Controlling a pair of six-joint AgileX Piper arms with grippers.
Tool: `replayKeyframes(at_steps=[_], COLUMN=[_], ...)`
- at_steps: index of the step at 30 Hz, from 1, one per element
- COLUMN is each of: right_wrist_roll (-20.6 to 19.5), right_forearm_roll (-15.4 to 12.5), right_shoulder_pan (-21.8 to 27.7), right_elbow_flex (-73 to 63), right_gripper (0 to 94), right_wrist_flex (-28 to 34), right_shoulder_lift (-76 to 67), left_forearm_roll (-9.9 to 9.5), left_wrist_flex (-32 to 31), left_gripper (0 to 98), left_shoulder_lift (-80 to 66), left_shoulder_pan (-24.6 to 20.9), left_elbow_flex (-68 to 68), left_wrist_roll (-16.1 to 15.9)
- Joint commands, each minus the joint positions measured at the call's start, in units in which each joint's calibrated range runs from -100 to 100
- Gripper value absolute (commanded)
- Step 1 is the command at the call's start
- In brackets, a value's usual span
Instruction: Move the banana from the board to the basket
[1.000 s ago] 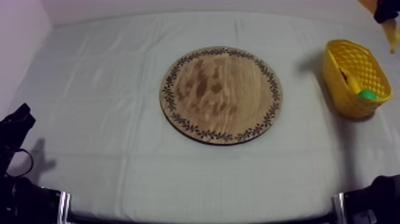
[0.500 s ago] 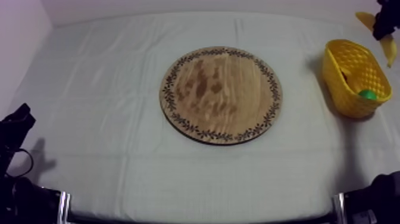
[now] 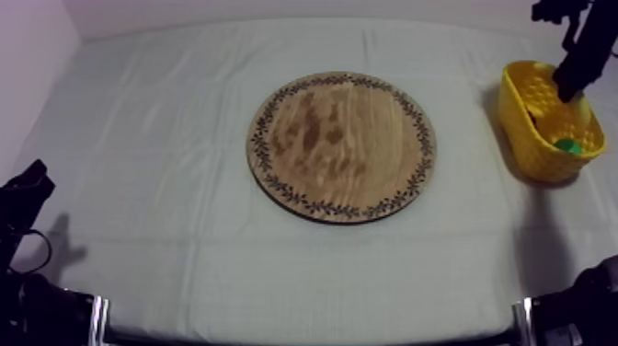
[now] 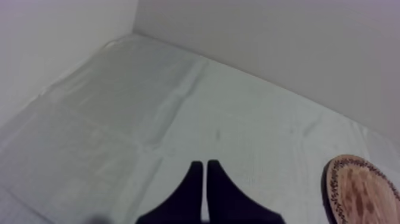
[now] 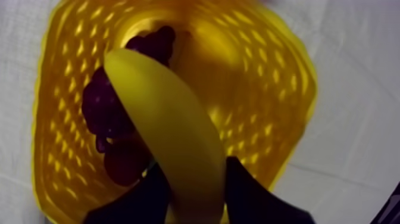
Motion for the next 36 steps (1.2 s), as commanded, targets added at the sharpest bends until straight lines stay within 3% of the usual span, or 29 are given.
replayKeyframes(at_steps=[1, 11, 18, 22, 31, 36], right_wrist_roll=[-0.65, -2.21, -1.85, -1.44, 0.37, -1.35], right_forearm_roll=[0.41, 0.80, 0.33, -0.30, -4.10, -5.10], right_shoulder_pan=[0.01, -0.09, -0.29, -0.34, -0.48, -1.70], right_elbow_flex=[0.72, 1.34, 0.57, 0.24, 1.08, 4.35], right_gripper=[35.5, 68.8, 81.6, 80.7, 68.8, 60.0], right_wrist_flex=[-0.64, -2.28, -1.83, -1.88, -2.25, -4.50], right_shoulder_lift=[0.89, 3.09, 2.09, -0.06, -8.76, -15.14], left_forearm_roll=[-0.01, -0.01, -0.01, -0.01, -0.01, -0.01], left_wrist_flex=[-0.01, -0.01, -0.01, -0.01, -0.01, -0.01], left_gripper=[0.1, 0.1, 0.1, 0.1, 0.1, 0.1], left_shoulder_lift=[0.02, 0.02, 0.02, 0.02, 0.02, 0.02], left_shoulder_pan=[-0.02, -0.02, -0.02, -0.02, -0.02, -0.02], left_elbow_flex=[-0.02, -0.02, -0.02, -0.02, -0.02, -0.02], left_wrist_roll=[0.00, 0.00, 0.00, 0.00, 0.00, 0.00])
